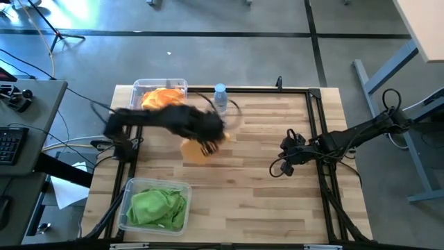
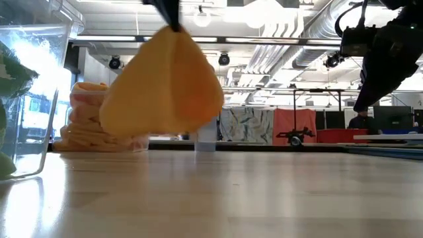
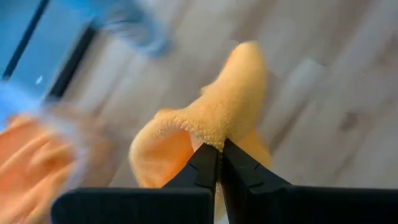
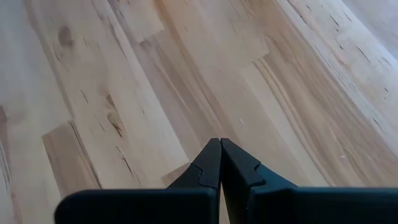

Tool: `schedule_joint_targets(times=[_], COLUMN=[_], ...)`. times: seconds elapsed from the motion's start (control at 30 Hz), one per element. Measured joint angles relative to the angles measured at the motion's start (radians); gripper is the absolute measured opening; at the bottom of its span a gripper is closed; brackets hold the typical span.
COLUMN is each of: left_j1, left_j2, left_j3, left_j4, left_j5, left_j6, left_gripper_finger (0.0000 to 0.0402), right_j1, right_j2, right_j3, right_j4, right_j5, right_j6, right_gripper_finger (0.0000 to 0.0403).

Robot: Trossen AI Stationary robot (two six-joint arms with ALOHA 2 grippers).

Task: Sort microfiber towel by color & place in baskets
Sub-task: Put the yellow microfiber towel into the top transparent bin

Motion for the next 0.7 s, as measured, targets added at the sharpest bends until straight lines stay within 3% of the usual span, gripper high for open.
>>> schedule_joint_targets(times=[0.23, 0.43, 0.57, 0.7], left_j1=[0.142, 0.279, 0.394, 0.535], left_j2=[-0.323, -0.544, -0.626, -0.655], left_j3=[-0.236, -0.345, -0.359, -0.360], left_j4=[0.013, 0.015, 0.022, 0.105], left_j5=[-0.056, -0.198, -0.264, -0.275], left_j6=[-0.163, -0.302, -0.297, -0.189], left_gripper_finger=[0.0000, 0.0000, 0.0000, 0.0000], right_j1=[0.000, 0.000, 0.000, 0.000], right_j2=[0.000, 0.000, 0.000, 0.000], right_j3=[0.000, 0.000, 0.000, 0.000], right_j4=[-0.009, -0.005, -0.005, -0.005], right_j5=[0.001, 0.015, 0.026, 0.030], right_j6=[0.001, 0.009, 0.034, 0.041], right_gripper_finger=[0.0000, 0.0000, 0.0000, 0.0000])
